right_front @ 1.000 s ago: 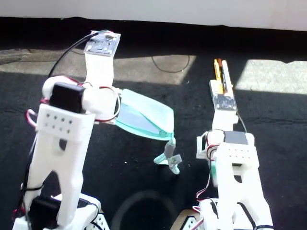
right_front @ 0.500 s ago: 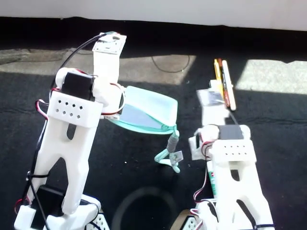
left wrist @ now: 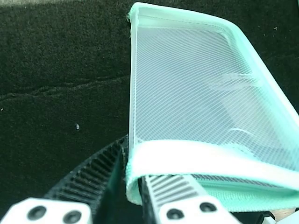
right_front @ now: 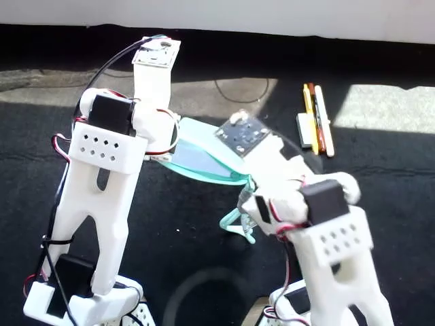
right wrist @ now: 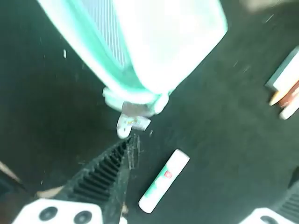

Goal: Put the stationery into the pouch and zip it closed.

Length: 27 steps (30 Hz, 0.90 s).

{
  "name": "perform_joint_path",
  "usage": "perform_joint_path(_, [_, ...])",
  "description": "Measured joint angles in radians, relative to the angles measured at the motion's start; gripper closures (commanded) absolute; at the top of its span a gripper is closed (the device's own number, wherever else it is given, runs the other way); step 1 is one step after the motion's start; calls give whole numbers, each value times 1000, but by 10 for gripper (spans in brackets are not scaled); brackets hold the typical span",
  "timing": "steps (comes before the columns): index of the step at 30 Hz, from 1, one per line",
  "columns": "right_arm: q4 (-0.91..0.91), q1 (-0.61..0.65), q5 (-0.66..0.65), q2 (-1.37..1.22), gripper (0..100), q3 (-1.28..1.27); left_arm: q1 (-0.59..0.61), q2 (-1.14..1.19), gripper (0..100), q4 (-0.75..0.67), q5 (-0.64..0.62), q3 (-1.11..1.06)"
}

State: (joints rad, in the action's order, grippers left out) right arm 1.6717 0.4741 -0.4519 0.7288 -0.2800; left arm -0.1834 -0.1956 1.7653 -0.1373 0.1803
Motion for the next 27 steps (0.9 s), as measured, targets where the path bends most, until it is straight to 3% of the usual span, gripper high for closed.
perform_joint_path(5, [0, 41, 0, -23, 535, 21, 0, 0, 991, 0, 0, 0])
perform_joint_path(11, [-14, 221, 18, -38, 535, 25, 0, 0, 991, 0, 0, 0])
perform_joint_path(22, [-176, 207, -3, -212, 537, 15, 0, 0, 991, 0, 0, 0])
perform_joint_path(24, [-195, 207, -3, -239, 594, 15, 2, 0, 991, 0, 0, 0])
perform_joint_path(27, [-215, 207, -3, -264, 867, 17, 3, 0, 991, 0, 0, 0])
